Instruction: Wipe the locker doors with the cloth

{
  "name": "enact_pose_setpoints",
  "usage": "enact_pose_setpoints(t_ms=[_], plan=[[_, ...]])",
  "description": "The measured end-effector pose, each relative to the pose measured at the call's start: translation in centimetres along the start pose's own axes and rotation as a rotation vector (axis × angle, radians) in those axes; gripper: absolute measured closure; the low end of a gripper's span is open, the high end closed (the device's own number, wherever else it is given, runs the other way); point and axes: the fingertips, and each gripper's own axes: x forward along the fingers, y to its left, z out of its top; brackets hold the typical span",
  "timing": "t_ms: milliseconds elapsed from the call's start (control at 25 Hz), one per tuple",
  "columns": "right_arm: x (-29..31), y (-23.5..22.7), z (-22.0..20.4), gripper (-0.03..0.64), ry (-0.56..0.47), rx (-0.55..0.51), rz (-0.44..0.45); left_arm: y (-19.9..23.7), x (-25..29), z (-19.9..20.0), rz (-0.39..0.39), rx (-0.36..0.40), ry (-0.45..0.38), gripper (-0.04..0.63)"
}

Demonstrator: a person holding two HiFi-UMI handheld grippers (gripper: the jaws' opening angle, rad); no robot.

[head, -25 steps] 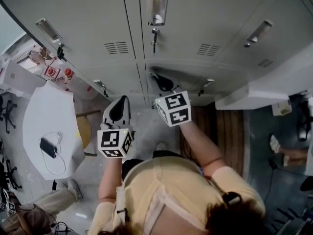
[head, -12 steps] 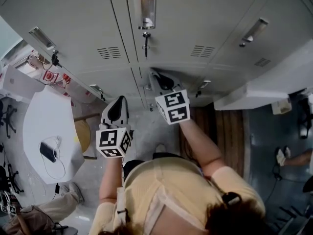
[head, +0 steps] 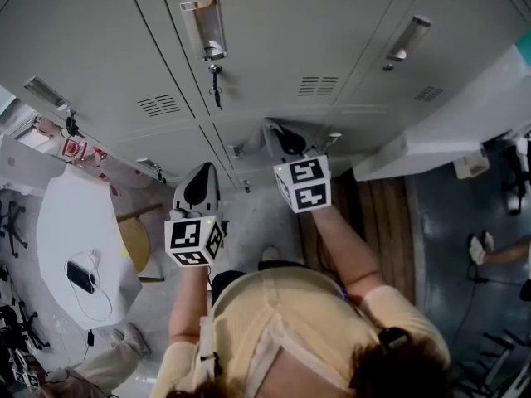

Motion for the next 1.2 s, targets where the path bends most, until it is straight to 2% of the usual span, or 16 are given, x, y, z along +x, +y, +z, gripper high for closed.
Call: enact_pose_setpoints(t_ms=[520, 800, 1000, 1200], plan=[[-2.5, -6.9, -2.2, 0.6, 0.033, 0.06, -0.155, -3.5, 4.0, 0.5, -0.107, 0.021, 0.004, 0.603], [-3.2, -10.4, -3.8, 0.6, 0.048, 0.052, -0.236, -4.8, 5.6, 0.7, -0.148, 0.025, 0.007, 0.603], [-4.1, -10.0, -4.1, 0.6, 0.058, 0.067, -0.239, -4.4, 5.2, 0.7, -0.153, 0.028, 0.014, 0.603], [-5.1, -7.4, -4.2, 0.6, 0.061, 0.081, -0.204, -2.7, 4.3, 0.5, -0.14, 0.011, 0.013, 0.603]])
